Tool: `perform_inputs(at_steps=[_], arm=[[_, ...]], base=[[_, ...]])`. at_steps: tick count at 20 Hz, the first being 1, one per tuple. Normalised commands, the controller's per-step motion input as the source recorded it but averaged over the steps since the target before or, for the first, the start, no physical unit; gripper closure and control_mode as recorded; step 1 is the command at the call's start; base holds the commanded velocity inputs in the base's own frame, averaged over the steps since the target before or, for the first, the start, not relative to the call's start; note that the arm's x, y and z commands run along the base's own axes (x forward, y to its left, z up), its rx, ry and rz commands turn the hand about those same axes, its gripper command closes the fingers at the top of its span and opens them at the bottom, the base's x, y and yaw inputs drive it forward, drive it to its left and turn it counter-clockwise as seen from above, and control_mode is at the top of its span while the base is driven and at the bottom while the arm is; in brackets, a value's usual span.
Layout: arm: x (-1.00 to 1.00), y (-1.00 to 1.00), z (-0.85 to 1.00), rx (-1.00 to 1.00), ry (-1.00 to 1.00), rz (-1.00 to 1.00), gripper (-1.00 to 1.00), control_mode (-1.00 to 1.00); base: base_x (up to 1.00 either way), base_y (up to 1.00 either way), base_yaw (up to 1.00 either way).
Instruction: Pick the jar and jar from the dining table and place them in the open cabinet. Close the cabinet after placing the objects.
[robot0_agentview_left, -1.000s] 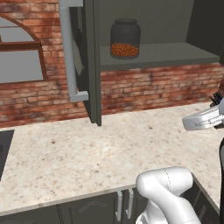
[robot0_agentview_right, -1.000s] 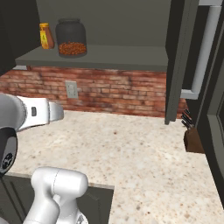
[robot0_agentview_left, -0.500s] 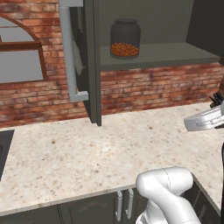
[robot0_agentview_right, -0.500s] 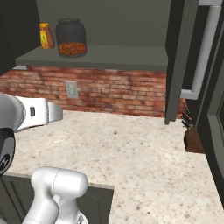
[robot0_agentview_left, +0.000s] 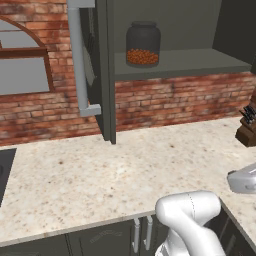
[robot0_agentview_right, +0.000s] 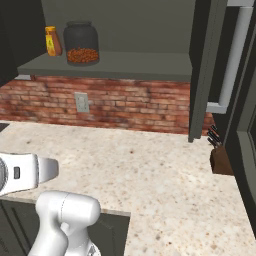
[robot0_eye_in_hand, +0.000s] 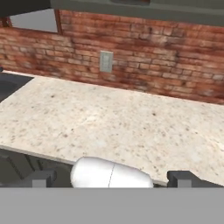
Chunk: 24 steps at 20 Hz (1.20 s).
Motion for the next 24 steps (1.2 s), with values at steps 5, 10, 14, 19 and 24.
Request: perform_inputs(at_steps=[5,10,14,19,24], arm=[[0.01,0.18,-0.08,0.00,0.17,0.00,-1.00,-1.00],[0.51,0.12,0.00,0.00,0.15,0.00,-1.00,-1.00],[0.40,0.01,0.00,0.00,0.07,0.00,-1.00,-1.00],[0.20,0.00,0.00,0.00,0.07,0.00,-1.00,-1.00],[-0.01,0.00,-0.05,0.00,0.06,0.02,-1.00,-1.00]], base=[[0.00,0.00,0.00],[0.00,0.00,0.00],[0.00,0.00,0.00],[0.00,0.00,0.00],[0.00,0.00,0.00]])
